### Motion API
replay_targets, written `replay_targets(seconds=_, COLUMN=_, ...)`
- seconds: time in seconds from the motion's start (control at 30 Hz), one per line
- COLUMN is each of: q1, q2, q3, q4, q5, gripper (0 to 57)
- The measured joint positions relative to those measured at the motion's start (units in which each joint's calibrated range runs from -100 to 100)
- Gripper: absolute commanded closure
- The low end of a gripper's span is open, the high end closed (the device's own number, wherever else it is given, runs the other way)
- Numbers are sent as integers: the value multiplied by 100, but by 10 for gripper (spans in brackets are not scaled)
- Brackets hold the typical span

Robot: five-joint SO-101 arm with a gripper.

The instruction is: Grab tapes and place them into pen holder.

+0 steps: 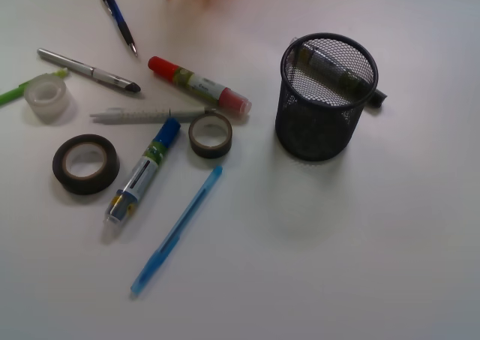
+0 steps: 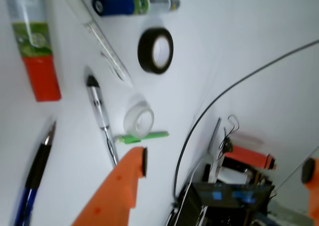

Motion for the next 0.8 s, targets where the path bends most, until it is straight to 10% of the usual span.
replay_targets(seconds=0.8, q1=1014, q2=10976, q3=-8500, q4=3248, q5=-1631, gripper=261)
